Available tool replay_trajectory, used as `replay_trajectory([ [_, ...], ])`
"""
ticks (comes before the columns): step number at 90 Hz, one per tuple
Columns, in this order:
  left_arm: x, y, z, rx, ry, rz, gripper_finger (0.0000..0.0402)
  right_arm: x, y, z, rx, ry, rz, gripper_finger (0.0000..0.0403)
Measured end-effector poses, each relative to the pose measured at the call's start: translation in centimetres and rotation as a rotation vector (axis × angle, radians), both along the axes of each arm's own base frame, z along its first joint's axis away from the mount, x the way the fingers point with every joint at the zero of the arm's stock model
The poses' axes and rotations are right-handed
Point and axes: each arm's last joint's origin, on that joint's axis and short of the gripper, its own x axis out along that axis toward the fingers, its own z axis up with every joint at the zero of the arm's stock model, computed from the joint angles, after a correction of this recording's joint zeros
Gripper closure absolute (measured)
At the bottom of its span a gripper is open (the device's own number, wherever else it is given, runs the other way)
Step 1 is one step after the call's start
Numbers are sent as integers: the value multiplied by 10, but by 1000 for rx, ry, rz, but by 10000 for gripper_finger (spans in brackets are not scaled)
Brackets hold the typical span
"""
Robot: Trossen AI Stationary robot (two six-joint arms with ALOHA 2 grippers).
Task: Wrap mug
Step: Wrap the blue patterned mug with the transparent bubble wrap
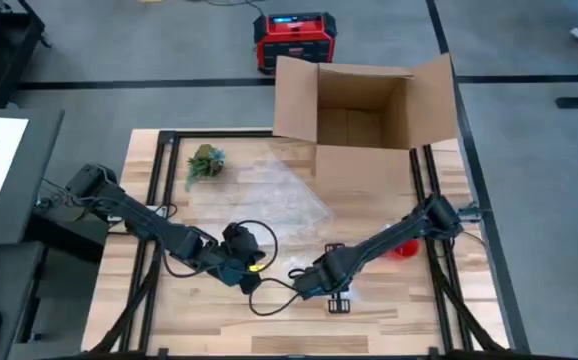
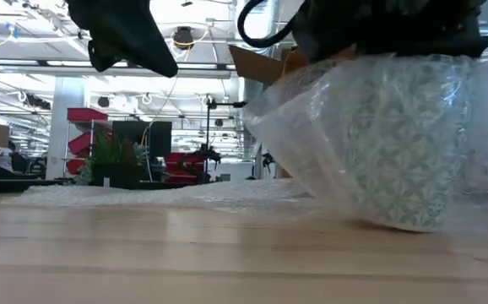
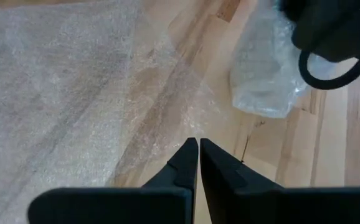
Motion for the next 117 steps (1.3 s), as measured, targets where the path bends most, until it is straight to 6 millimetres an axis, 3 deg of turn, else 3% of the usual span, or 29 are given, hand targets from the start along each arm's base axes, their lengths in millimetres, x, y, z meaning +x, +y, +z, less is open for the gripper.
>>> replay_trajectory([
  [13, 0, 0, 0, -1, -5, -1, 402, -3, -2, 28, -29, -118, -3, 403],
  [30, 1, 0, 1, -6, -13, 2, 402, -20, -2, 85, 11, -277, -22, 403],
  [50, 1, 0, 1, -8, -17, 2, 402, -34, 12, 108, -18, -393, 35, 403],
  [69, 1, 0, 1, -8, -18, 4, 402, -25, 19, 85, -63, -359, 114, 403],
  [97, 2, 0, 1, -9, -20, 5, 402, 0, 13, 10, -118, -163, 171, 403],
  [110, 2, 0, 1, -9, -20, 4, 402, 6, 6, -4, -82, -108, 196, 403],
  [117, 2, 0, 2, -9, -21, 4, 402, 7, 1, 1, -74, -115, 179, 403],
])
